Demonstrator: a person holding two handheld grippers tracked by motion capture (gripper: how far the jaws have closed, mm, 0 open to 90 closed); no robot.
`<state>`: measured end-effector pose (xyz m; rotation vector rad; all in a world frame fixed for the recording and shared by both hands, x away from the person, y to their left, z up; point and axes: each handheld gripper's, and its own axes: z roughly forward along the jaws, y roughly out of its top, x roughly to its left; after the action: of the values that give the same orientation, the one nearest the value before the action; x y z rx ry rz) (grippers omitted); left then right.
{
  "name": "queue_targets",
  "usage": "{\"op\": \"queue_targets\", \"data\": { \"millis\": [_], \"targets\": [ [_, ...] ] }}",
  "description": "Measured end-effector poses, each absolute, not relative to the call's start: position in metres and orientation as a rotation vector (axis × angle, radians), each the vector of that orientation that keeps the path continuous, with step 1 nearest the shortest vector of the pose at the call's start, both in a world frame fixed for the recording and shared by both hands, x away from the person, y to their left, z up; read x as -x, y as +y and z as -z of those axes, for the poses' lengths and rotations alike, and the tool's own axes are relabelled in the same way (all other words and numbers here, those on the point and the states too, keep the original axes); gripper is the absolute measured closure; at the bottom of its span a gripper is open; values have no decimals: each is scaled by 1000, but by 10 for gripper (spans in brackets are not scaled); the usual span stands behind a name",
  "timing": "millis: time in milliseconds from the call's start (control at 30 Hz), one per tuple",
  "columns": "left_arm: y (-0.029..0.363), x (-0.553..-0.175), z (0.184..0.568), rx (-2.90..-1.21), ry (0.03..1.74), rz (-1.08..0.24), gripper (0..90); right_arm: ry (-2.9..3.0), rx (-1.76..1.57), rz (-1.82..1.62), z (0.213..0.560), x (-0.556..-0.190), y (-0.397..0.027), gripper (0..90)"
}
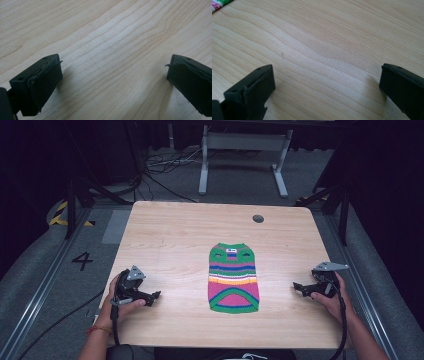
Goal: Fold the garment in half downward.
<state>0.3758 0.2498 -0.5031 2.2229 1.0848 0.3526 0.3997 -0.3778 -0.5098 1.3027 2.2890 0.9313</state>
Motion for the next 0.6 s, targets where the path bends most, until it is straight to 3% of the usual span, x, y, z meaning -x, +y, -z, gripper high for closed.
{"op": "queue_targets", "data": {
  "millis": [433, 567, 600],
  "targets": [
    [245, -378, 500, -2239, 1141, -353, 8, 2293, -1300, -941, 510, -400, -379, 9],
    [241, -382, 497, -2223, 1114, -357, 172, 2314, -1304, -925, 508, -402, -378, 26],
    [240, -383, 496, -2232, 1102, -355, 177, 2318, -1294, -925, 506, -403, -378, 97]
  ]
}}
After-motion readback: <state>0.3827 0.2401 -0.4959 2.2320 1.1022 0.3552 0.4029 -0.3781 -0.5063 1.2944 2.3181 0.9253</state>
